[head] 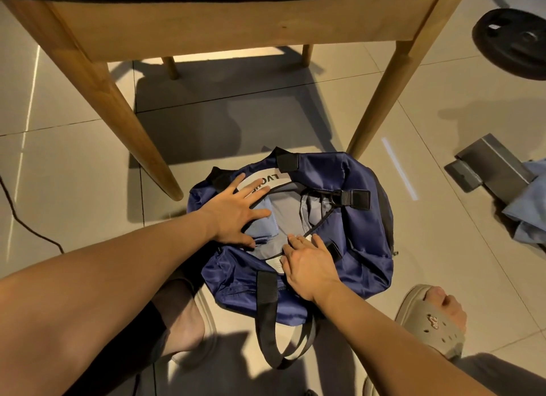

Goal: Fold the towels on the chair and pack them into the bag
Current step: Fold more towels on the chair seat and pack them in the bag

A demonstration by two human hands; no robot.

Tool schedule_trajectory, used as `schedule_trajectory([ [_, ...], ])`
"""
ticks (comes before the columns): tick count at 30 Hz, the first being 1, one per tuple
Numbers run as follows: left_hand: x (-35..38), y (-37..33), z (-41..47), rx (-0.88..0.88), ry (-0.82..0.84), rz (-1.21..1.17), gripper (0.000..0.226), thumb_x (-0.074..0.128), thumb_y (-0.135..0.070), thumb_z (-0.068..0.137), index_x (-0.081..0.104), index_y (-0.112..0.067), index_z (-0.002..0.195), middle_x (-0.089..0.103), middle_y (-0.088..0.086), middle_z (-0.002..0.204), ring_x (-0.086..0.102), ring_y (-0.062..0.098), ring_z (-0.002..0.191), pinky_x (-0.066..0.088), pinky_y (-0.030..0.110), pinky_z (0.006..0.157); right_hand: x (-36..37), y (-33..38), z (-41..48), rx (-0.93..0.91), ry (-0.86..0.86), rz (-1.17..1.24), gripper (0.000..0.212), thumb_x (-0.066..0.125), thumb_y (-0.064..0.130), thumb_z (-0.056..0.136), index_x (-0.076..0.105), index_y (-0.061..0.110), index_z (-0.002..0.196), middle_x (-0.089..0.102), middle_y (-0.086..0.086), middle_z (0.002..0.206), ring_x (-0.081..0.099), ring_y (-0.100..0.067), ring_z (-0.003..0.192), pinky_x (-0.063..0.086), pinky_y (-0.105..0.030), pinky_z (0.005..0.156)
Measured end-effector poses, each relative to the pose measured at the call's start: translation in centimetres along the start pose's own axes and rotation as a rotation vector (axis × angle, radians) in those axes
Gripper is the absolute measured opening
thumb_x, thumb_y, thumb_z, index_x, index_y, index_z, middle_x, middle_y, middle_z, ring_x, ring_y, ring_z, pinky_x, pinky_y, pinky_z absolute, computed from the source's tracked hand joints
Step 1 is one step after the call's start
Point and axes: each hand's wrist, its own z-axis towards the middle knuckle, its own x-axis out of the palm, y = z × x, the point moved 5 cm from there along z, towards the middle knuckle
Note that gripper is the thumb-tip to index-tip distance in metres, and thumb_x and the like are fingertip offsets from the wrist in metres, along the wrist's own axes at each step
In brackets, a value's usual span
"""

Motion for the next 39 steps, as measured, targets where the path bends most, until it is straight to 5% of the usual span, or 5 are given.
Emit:
schedule_trajectory([
  [8,1.9,-0.2,-0.8,-0.012,0.007,0.017,0.074,0.011,-0.076,0.098,-0.001,-0.042,0.162,-0.015,0.013,0.17,-0.019,0.033,0.156,-0.01,0.059,0.123,-0.1,0.1,-0.1,0.018,0.057,0.019,0.052,0.023,0.037,0.108,0.046,0.015,0.149,0.03,-0.007,0.165,0.027,-0.027,0.152,0.009,-0.051,0.124],
  [13,-2.0,-1.0,0.1,-0.056,0.099,-0.183,0.085,0.026,-0.088,0.086,0.039,-0.039,0.154,0.015,0.007,0.17,0.004,0.027,0.158,-0.004,0.053,0.126,-1.5,0.4,0.0,0.016,0.111,0.082,0.044,0.031,0.034,0.108,0.053,0.012,0.139,0.044,-0.011,0.153,0.039,-0.031,0.141,0.018,-0.051,0.121],
  [17,-7.4,-1.5,1.6,-0.112,-0.025,-0.339,0.05,0.051,-0.065,0.091,0.07,-0.028,0.118,0.067,-0.001,0.119,0.06,0.022,0.115,0.04,0.036,0.093,-5.9,-1.1,-1.3,0.054,-0.046,0.302,0.034,0.039,0.032,0.105,0.064,0.012,0.118,0.061,-0.01,0.124,0.056,-0.031,0.117,0.038,-0.047,0.105],
  [23,-16.8,-5.4,6.3,-0.107,-0.156,-0.468,0.027,0.054,-0.048,0.098,0.065,-0.027,0.085,0.062,-0.007,0.074,0.058,0.017,0.074,0.046,0.036,0.068,-13.8,-9.0,-5.7,0.269,-0.248,0.442,0.027,0.045,0.026,0.102,0.057,0.014,0.081,0.063,-0.009,0.084,0.057,-0.033,0.077,0.047,-0.044,0.071],
  [39,-51.8,-14.0,9.1,0.046,-0.678,-0.594,0.011,0.062,-0.039,0.099,0.069,-0.032,0.097,0.069,-0.01,0.088,0.061,0.007,0.079,0.05,0.029,0.069,-43.2,-23.2,-25.3,0.605,-0.743,0.236,0.022,0.05,0.024,0.097,0.071,0.017,0.093,0.071,-0.006,0.091,0.063,-0.027,0.082,0.055,-0.04,0.073],
])
